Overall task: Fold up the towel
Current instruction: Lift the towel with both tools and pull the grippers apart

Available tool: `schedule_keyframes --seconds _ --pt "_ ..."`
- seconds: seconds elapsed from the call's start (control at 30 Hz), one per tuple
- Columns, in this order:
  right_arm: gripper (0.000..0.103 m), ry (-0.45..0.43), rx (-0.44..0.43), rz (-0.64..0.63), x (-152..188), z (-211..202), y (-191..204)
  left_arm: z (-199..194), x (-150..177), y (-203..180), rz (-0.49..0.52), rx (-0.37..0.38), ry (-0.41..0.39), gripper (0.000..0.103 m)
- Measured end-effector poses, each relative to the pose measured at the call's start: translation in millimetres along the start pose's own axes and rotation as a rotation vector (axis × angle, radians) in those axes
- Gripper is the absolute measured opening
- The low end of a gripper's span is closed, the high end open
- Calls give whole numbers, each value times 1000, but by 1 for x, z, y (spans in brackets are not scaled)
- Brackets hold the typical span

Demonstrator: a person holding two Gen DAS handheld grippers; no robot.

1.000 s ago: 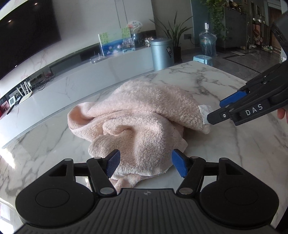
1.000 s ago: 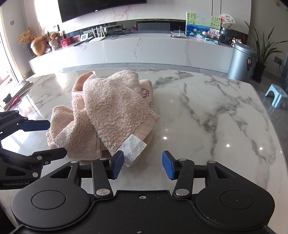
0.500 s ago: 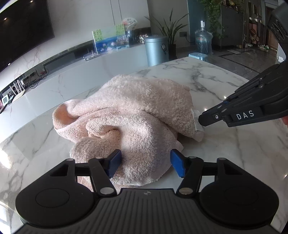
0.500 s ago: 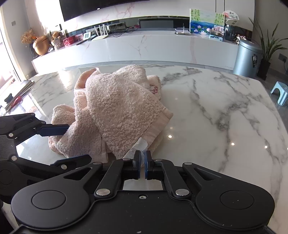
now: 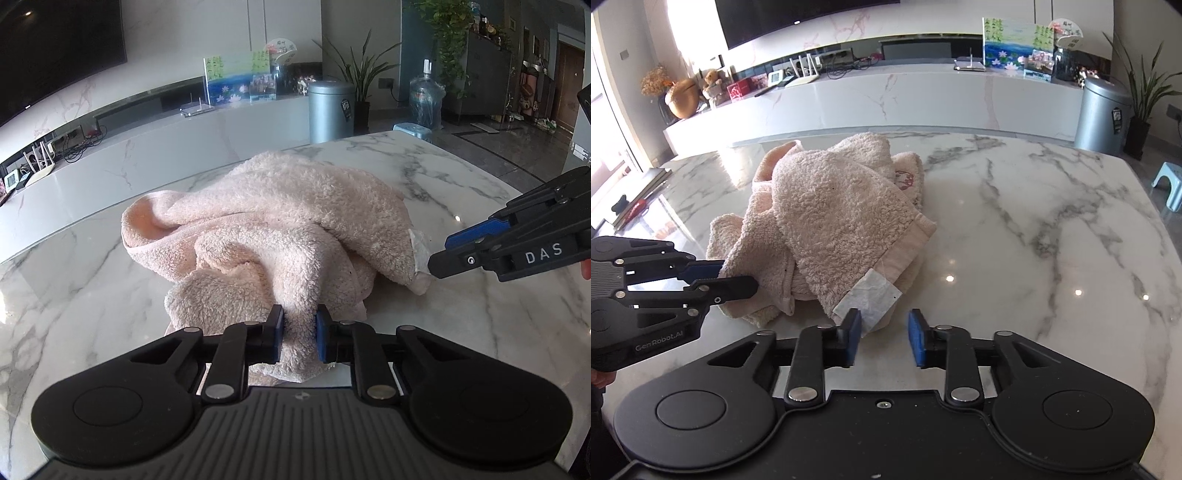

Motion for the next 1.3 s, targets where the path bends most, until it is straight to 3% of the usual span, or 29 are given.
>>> schedule_keyframes --seconds 0.3,0.37,0.4,0.43,0.53,1.0,1.3 --pt "45 1 -23 -5 -2 3 4 0 0 0 0 -4 8 16" --pt "34 1 -28 -6 -2 4 5 0 -1 1 1 -3 9 16" --pt "20 1 -30 -6 0 6 6 0 -1 1 1 -2 9 16" --pt "16 -1 -31 -5 14 19 12 1 0 0 0 -3 10 16" --pt "9 -10 -28 -15 16 17 14 1 0 0 -2 -5 10 16" --pt "5 -33 67 -123 24 1 18 -8 1 9 -23 -32 5 15" --pt "3 18 185 -90 35 -17 -12 -35 -1 53 -89 -113 2 15"
Point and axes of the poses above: each gripper's, at about its wrist camera, not at the fingertips, and z roughly the way its jaws point, y to its left, x to its underside, the point moved 10 cm from there along z, roughly the way its jaws point, and after that the axes turned 4 degrees about -y, right-handed, at the moved point
